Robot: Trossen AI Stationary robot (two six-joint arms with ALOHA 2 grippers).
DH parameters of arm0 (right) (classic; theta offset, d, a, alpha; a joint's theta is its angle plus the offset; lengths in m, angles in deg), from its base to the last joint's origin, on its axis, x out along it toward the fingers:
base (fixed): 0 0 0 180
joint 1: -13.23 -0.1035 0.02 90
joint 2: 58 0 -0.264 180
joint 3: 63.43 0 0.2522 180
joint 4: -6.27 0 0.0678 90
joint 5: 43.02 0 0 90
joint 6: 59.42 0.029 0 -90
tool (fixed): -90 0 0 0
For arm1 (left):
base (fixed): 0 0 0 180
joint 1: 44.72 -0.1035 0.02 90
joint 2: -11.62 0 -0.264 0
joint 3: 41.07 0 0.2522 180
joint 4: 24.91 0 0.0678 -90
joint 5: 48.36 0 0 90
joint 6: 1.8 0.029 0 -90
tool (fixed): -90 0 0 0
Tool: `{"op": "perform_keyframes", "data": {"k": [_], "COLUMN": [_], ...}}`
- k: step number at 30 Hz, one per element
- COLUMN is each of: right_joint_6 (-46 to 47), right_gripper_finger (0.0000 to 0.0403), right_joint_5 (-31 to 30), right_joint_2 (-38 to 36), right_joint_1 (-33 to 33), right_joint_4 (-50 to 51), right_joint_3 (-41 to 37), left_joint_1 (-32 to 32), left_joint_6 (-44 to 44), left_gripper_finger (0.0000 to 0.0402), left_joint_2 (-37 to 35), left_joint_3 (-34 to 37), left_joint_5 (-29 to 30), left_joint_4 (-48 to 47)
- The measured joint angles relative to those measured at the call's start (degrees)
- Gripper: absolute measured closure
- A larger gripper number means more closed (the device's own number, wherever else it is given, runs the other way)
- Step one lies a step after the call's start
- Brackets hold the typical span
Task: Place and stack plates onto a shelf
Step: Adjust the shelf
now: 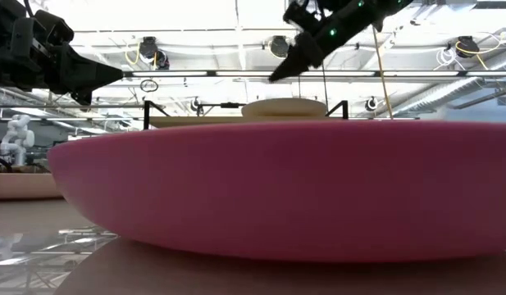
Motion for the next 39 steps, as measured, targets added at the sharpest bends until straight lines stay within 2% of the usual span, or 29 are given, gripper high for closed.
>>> {"op": "perform_keyframes", "data": {"k": [5,8,18,21,26,33,35,39], "right_joint_6": [-0.03,2.95,6.76,9.34,9.43,6.90,7.85,11.57], "right_gripper_finger": [0.0369,0.0369,0.0369,0.0369,0.0369,0.0369,0.0367,0.0345], "right_joint_5": [-1.84,-2.80,-3.06,-3.08,-3.12,-3.11,-3.03,-0.01], "right_joint_2": [-3.16,-6.25,-14.86,-16.65,-19.37,-21.48,-21.61,-21.55], "right_joint_1": [-0.12,-1.46,-9.66,-12.66,-17.54,-20.59,-21.12,-22.13], "right_joint_4": [-1.09,-1.22,2.77,3.25,-6.45,-31.87,-35.34,-35.60], "right_joint_3": [0.02,0.02,-0.04,-2.42,-11.64,-25.23,-27.59,-29.68], "left_joint_1": [0.00,-0.02,-0.01,0.00,-0.02,0.00,0.00,0.00], "left_joint_6": [-0.01,0.00,0.01,0.01,0.01,0.01,0.01,0.01], "left_gripper_finger": [0.0378,0.0378,0.0378,0.0378,0.0378,0.0378,0.0378,0.0378], "left_joint_2": [-0.02,0.00,0.00,0.00,0.00,-0.01,0.00,0.00], "left_joint_3": [0.00,-0.02,-0.01,-0.01,-0.02,-0.01,0.00,-0.01], "left_joint_5": [0.00,0.02,0.00,0.00,0.02,0.00,0.01,0.00], "left_joint_4": [0.07,0.05,0.05,0.05,0.05,0.05,0.05,0.08]}}
